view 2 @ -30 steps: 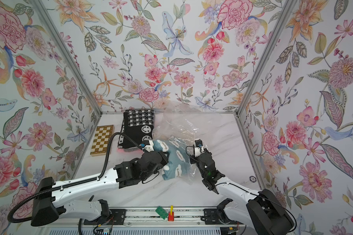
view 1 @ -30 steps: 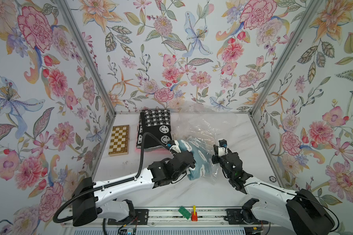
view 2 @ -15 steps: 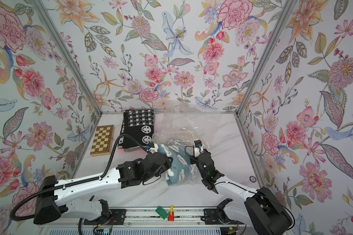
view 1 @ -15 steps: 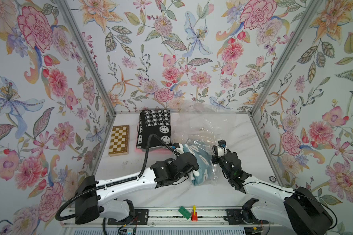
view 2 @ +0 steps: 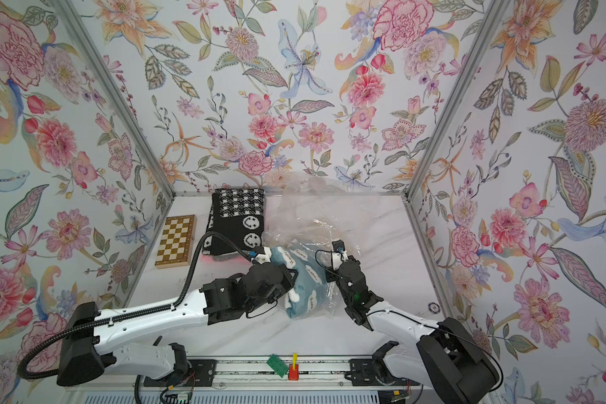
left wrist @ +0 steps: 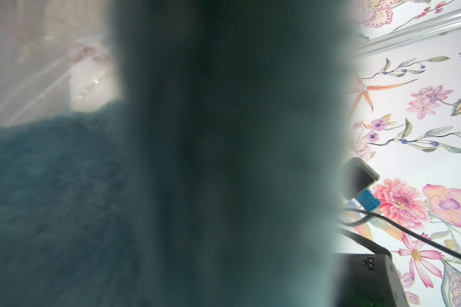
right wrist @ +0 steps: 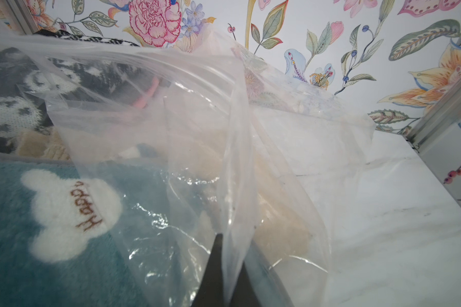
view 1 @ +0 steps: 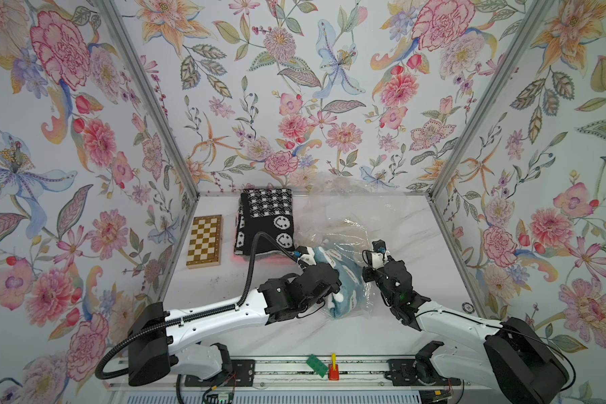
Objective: Take the blanket out of the vacuum bag
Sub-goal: Take out the blanket from the vacuum bag.
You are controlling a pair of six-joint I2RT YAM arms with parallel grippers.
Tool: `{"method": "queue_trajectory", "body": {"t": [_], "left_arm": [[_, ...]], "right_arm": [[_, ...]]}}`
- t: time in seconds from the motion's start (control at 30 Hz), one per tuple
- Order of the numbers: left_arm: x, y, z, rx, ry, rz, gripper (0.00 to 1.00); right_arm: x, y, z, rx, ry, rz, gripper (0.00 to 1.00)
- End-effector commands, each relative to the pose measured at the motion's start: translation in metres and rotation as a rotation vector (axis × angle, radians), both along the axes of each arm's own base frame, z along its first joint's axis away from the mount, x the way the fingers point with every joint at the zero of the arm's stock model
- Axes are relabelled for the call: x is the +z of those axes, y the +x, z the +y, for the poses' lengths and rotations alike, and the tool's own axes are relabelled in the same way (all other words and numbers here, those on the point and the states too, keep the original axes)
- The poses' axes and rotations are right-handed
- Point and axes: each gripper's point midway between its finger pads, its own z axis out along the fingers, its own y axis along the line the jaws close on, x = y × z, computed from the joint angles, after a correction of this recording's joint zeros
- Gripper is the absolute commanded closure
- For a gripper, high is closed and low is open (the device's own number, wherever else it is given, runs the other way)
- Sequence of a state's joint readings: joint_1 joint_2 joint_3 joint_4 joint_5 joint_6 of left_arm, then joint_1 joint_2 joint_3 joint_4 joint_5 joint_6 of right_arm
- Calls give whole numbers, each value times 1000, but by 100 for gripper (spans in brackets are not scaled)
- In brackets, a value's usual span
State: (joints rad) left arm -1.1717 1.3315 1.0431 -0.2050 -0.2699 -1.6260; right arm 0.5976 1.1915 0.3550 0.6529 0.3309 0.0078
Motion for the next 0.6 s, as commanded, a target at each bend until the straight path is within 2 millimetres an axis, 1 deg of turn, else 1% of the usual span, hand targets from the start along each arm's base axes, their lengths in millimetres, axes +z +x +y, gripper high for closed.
{"method": "queue_trajectory", "body": {"t": [0.0, 0.13, 0.2, 0.23, 0.33, 0.43, 0.57], "left_arm": [[77, 10, -7, 6, -128, -122, 100], [120, 12, -10, 8, -177, -190, 100], [138, 14, -6, 19, -169, -220, 100], [144, 14, -3, 27, -160, -231, 100], [163, 15, 13, 63, -148, -266, 100], [186, 15, 30, 99, -172, -319, 100], [220, 15, 61, 168, -189, -392, 100]], "right_arm": [[11, 3, 7, 12, -10, -23, 100], [7, 4, 13, 29, -21, -13, 100], [5, 4, 15, 34, -27, -7, 100], [6, 4, 15, 36, -29, -9, 100], [8, 3, 15, 35, -28, -14, 100], [9, 3, 15, 35, -24, -18, 100], [3, 5, 17, 39, -33, 2, 100]]}}
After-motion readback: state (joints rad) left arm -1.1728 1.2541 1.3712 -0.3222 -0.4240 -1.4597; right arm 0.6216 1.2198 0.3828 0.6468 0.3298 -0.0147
